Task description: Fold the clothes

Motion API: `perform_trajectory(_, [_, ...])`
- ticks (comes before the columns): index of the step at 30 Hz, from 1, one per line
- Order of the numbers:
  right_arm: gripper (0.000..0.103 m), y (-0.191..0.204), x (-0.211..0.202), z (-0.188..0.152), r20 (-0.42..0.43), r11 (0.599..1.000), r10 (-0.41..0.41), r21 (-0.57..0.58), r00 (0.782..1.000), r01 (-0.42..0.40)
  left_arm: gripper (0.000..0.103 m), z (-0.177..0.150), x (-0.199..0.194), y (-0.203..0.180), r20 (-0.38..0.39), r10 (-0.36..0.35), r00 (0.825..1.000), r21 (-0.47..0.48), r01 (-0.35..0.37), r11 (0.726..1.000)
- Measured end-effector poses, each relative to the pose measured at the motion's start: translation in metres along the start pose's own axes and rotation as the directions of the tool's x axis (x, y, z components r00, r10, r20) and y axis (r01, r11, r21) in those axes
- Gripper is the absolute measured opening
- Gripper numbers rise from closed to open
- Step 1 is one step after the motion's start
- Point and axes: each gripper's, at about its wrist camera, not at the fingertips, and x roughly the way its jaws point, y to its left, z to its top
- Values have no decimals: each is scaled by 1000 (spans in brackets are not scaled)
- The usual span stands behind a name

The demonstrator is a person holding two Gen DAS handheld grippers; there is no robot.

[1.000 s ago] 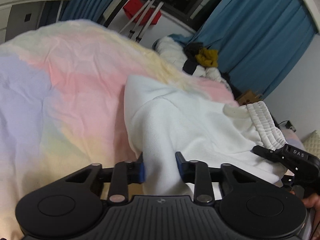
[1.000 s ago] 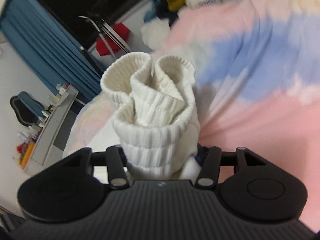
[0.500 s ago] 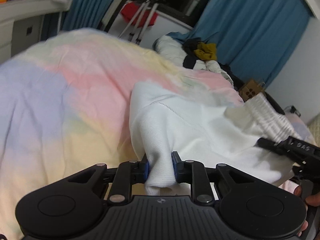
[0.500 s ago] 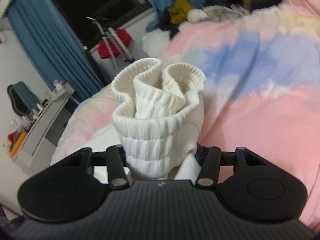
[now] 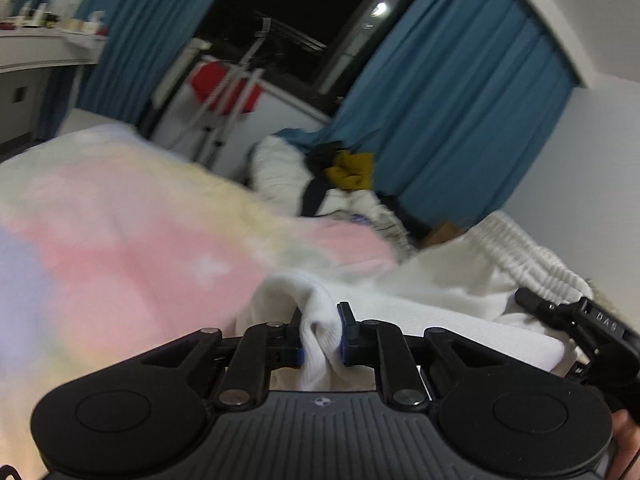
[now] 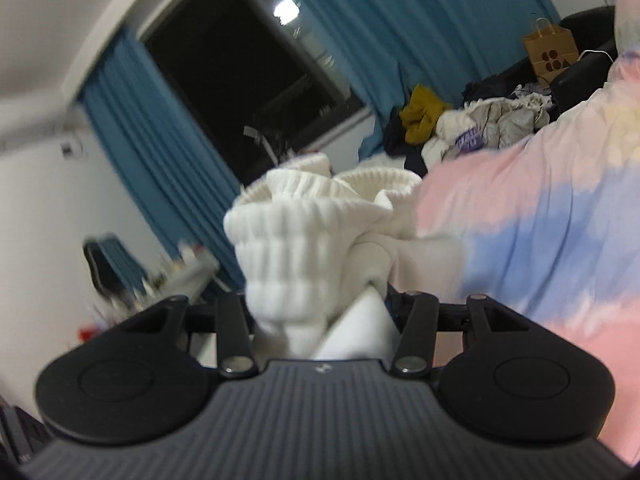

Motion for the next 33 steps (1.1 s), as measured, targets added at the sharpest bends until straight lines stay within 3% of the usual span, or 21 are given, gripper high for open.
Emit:
perform_trajectory(4, [50,-43,5,43,65,998,4,61,998,-8,16,12,71,-50,-18,-73,997,37,73,997])
perform_trajectory(9, [49,-106,16,92,127,999,1,41,992,-7,16,12,174,-110,-44,-188,981,38,190,981])
perform_trajectory(16, [49,-214,21,141,213,996,89,-39,973,-83,22,-24,292,-181,-60,-366,929,-1,367,930])
perform_trajectory(19, [49,-252,16,149,259,994,105,-38,960,-98,22,-45,330,-215,-102,-423,901,36,428,903])
perform_trajectory(21, [49,-272,19,162,270,996,86,-14,959,-85,23,-53,348,-238,-130,-429,894,83,441,894])
perform_trajectory(25, [49,-287,24,186,290,996,65,40,955,-80,25,-68,363,-253,-131,-458,879,47,467,883])
perform_trajectory(28, [48,-276,33,208,272,998,61,15,960,-67,26,-74,375,-251,-125,-483,867,-12,485,874])
perform_trajectory(33, [48,-245,37,234,283,995,78,-86,956,-56,26,-65,383,-232,-122,-485,866,-50,482,875])
